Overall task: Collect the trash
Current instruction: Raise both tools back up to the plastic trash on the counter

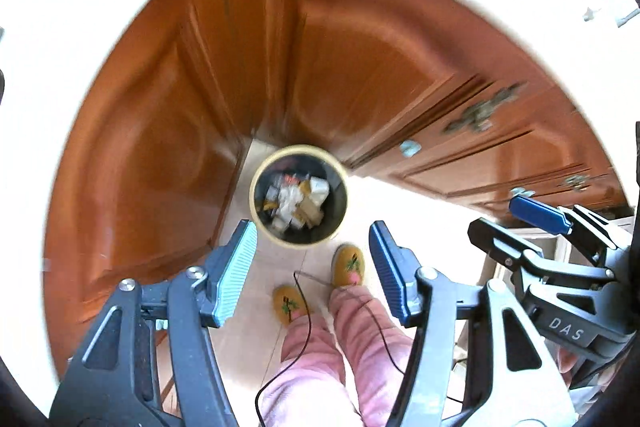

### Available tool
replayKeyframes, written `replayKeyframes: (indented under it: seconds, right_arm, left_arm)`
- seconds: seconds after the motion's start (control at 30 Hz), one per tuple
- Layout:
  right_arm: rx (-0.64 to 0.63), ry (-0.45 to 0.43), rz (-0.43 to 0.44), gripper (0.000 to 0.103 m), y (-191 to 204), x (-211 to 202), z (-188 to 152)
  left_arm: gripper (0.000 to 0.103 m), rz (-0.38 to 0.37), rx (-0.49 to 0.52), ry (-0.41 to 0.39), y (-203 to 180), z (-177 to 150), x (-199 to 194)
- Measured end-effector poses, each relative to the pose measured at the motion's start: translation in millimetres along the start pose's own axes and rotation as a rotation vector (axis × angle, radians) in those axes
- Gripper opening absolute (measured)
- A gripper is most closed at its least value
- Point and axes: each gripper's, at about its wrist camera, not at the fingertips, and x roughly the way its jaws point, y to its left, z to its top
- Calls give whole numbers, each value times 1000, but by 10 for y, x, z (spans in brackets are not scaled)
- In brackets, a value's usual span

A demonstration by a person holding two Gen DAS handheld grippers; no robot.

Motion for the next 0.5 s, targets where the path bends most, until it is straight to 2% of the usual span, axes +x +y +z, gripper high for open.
replayKeyframes:
  seconds: [0.27, 0.33, 0.43, 0.5]
  right_arm:
    - [33, -213, -59, 73, 115, -1355, 118]
    - [38, -258, -71, 74, 133, -1648, 155]
    - [45, -332, -102, 75, 165, -2023, 203]
    - [49, -374, -122, 75, 177, -2291, 223]
  left_arm:
    - [55, -77, 84, -214, -435, 300, -1228]
    - [55, -80, 123, -285, -580, 374, -1504]
    - [56, -45, 168, -393, -782, 465, -1846]
    - [56, -59, 187, -434, -863, 529, -2016]
